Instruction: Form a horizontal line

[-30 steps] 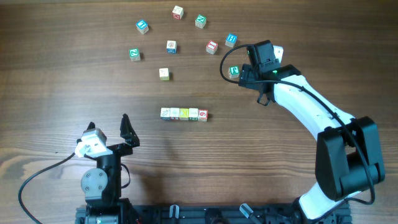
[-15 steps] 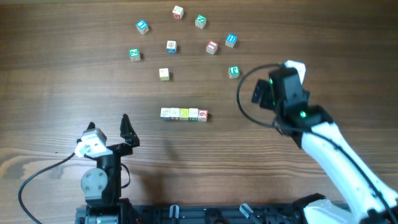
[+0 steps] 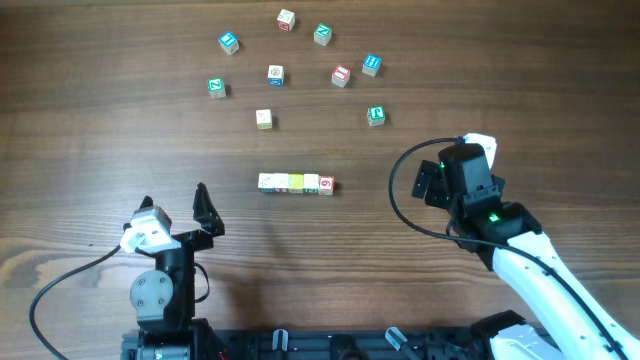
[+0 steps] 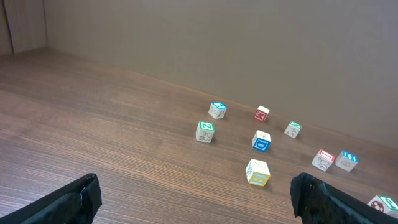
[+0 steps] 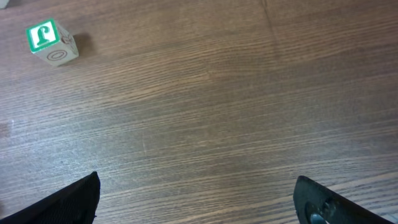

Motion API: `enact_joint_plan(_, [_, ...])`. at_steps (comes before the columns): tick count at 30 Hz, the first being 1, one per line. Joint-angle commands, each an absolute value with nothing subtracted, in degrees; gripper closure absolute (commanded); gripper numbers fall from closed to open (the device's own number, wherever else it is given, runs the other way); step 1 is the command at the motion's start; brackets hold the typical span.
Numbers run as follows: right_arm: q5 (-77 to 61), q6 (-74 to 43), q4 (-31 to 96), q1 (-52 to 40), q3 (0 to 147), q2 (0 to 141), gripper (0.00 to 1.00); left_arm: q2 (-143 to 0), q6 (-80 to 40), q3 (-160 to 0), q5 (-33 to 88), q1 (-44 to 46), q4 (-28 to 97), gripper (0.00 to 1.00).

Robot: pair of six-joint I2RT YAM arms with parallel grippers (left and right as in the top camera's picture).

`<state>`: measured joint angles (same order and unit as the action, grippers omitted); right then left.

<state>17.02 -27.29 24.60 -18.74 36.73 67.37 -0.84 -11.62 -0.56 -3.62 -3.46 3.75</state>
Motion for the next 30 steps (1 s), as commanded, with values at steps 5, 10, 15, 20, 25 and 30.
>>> enact_joint_plan(5, [18.0,-27.0,22.0,-18.7,31.6,60.1,0.00,-0.4,-10.7,-0.3,-4.4,-3.3,3.7,0.00])
enact_joint_plan(10, [18.0,-27.0,16.6,-18.7,22.4,51.0,0.00,-0.4,-10.7,-0.3,-4.4,-3.3,3.7,0.00])
enact_joint_plan(15, [18.0,-27.0,17.0,-18.7,14.2,32.5,0.00,-0.4,-10.7,-0.3,-4.4,-3.3,3.7,0.00])
enact_joint_plan(20, [18.0,-27.0,16.6,-15.2,11.7,19.2,0.00,-0.4,-10.7,-0.3,-4.4,-3.3,3.7,0.00])
enact_joint_plan(25, [18.0,-27.0,11.8,-13.8,11.7,13.0,0.01,-0.4,-10.7,-0.3,-4.4,-3.3,3.7,0.00])
enact_joint_plan(30, [18.0,-27.0,4.5,-13.8,11.5,10.0,0.00,-0.4,-10.7,-0.3,-4.4,-3.3,3.7,0.00])
